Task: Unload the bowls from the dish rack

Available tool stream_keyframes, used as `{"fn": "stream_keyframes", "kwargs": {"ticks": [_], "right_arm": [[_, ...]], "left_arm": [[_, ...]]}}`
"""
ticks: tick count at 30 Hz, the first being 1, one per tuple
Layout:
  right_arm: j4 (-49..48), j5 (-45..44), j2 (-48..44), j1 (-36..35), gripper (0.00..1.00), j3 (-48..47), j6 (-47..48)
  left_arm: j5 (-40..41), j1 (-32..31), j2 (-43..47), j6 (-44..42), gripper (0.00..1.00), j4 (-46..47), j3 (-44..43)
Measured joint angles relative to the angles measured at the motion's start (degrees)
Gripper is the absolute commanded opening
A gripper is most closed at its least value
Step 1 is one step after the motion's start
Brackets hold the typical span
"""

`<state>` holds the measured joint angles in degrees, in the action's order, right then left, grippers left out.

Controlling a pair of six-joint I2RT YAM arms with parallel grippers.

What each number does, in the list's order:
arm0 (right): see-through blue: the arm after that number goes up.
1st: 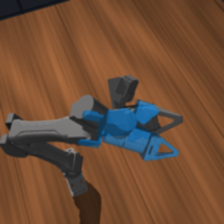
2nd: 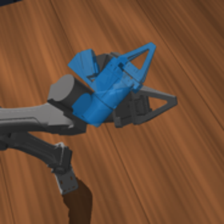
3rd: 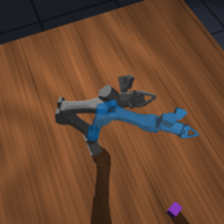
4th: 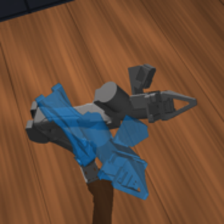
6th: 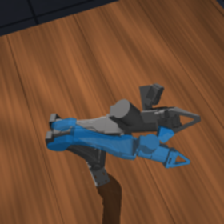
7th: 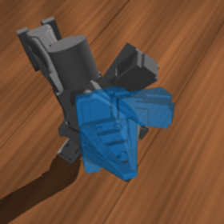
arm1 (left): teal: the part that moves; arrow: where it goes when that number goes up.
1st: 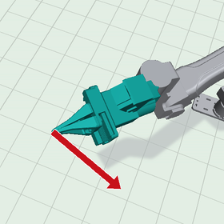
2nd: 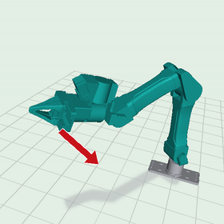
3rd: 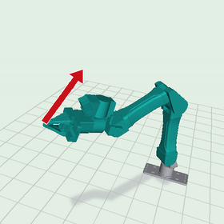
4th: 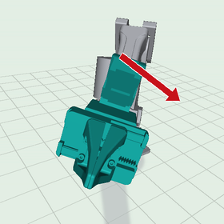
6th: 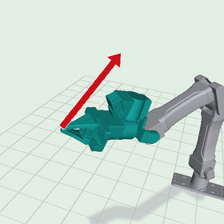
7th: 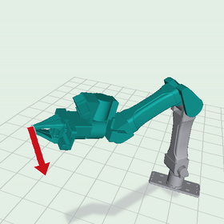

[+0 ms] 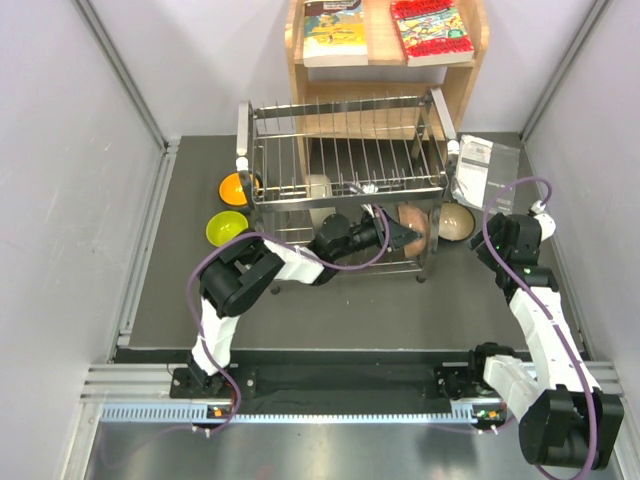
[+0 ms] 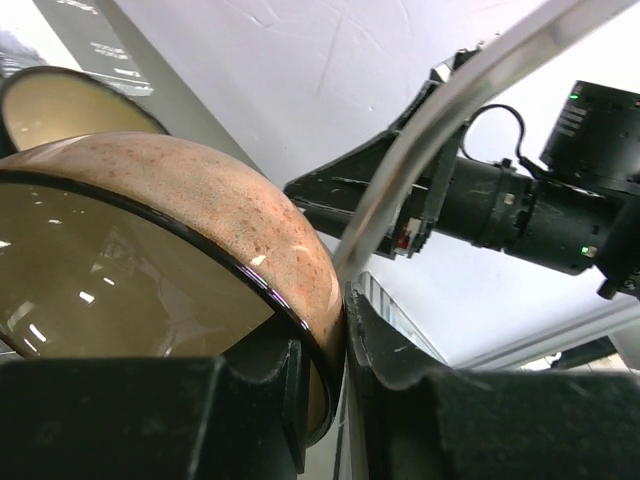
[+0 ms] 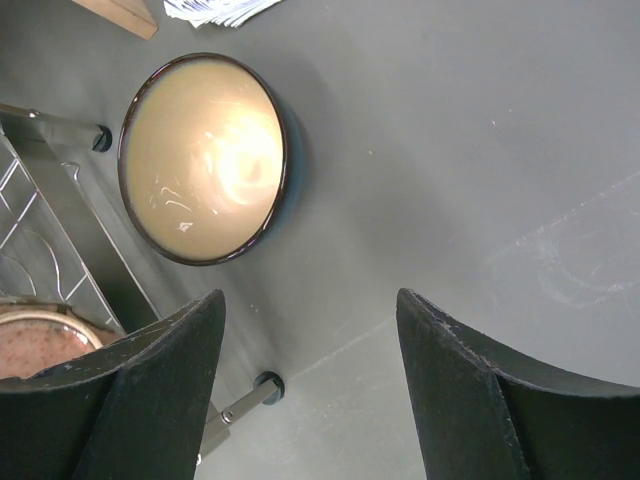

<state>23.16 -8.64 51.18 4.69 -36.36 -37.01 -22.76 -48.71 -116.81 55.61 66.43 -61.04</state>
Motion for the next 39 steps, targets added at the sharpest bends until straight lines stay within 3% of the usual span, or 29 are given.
{"fn": "stream_keyframes", "kwargs": {"ticks": [6, 12, 22, 28, 39], "right_arm": [[0.00, 0.02, 0.00, 0.11, 0.70, 0.00, 0.00], [0.02, 0.22, 0.00, 0.37, 0.70, 0.00, 0.00], [1.44, 1.27, -0.15, 0.37, 0.73, -0.48, 0.68], [4.76, 1.33, -1.77, 0.52, 0.79, -3.43, 1.46], [11.78, 2.51, -5.14, 1.36, 0.76, -7.41, 0.44]], "left_arm": [[-0.02, -0.59, 3.32, -2.99, 0.00, -0.52, 1.42], [2.38, -0.76, 13.70, -8.48, 0.00, -2.73, 10.51], [6.56, -5.84, 23.06, -23.50, 0.00, -26.69, 13.09], [9.49, -13.03, 26.49, -35.78, 0.00, -42.51, 7.58], [13.44, -22.73, 23.67, -51.36, 0.00, -65.55, -7.41]]}}
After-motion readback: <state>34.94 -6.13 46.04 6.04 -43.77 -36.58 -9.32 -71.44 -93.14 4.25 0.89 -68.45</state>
